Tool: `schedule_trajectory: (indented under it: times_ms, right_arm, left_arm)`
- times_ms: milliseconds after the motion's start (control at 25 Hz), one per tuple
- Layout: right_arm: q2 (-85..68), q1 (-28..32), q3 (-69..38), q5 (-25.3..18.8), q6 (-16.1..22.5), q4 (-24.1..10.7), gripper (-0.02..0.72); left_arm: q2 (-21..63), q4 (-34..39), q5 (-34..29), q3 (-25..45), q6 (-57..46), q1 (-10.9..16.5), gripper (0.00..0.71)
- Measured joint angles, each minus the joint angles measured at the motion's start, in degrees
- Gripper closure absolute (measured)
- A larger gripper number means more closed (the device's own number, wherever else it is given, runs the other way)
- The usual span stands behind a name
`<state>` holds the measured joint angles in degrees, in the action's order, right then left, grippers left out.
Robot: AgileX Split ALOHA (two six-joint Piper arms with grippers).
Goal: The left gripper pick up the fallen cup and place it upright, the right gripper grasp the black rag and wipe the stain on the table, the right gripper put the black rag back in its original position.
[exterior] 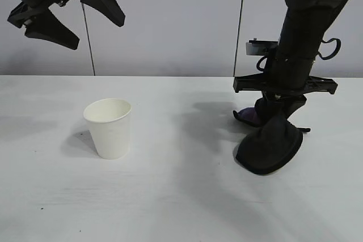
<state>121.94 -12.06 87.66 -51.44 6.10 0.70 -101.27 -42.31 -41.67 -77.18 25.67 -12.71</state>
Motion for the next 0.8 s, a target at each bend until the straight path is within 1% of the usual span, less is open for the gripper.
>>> schedule_trajectory:
  times_ms: [120, 160, 240, 400, 480, 520, 600, 720, 800]
  right_arm:
    - [-0.13, 0.00, 0.00, -0.05, -0.16, 0.00, 0.188]
    - [-0.54, 0.00, 0.00, -0.12, -0.31, 0.00, 0.122]
    - [-1.56, 0.00, 0.00, -0.22, -0.37, 0.00, 0.067]
    - [-5.50, 0.00, 0.00, -1.31, -0.74, 0.00, 0.038]
    - [-7.77, 0.13, 0.00, -1.31, -0.76, 0.91, 0.038]
    - [-8.75, 0.38, 0.00, -1.31, -0.93, 2.34, 0.038]
    - [-10.87, 1.33, 0.00, -1.21, -1.99, 6.54, 0.042]
    - [-13.05, 3.26, 0.00, -1.13, -5.08, 12.99, 0.043]
    - [-14.05, 4.69, 0.00, -1.19, -7.09, 16.39, 0.043]
  left_arm:
    - [0.00, 0.00, 0.00, 0.00, 0.00, 0.00, 0.017]
    - [0.00, 0.00, 0.00, 0.00, 0.00, 0.00, 0.017]
    - [0.00, 0.00, 0.00, 0.00, 0.00, 0.00, 0.017]
    - [0.00, 0.00, 0.13, 0.00, 0.00, 0.00, 0.017]
    - [0.00, 0.00, 0.13, 0.00, 0.00, 0.00, 0.017]
    - [0.00, 0.00, 0.13, 0.00, 0.00, 0.00, 0.017]
    - [0.00, 0.00, 0.13, 0.00, 0.00, 0.00, 0.017]
    - [0.00, 0.00, 0.18, 0.00, 0.00, 0.00, 0.017]
    - [0.00, 0.00, 0.18, 0.00, 0.00, 0.00, 0.017]
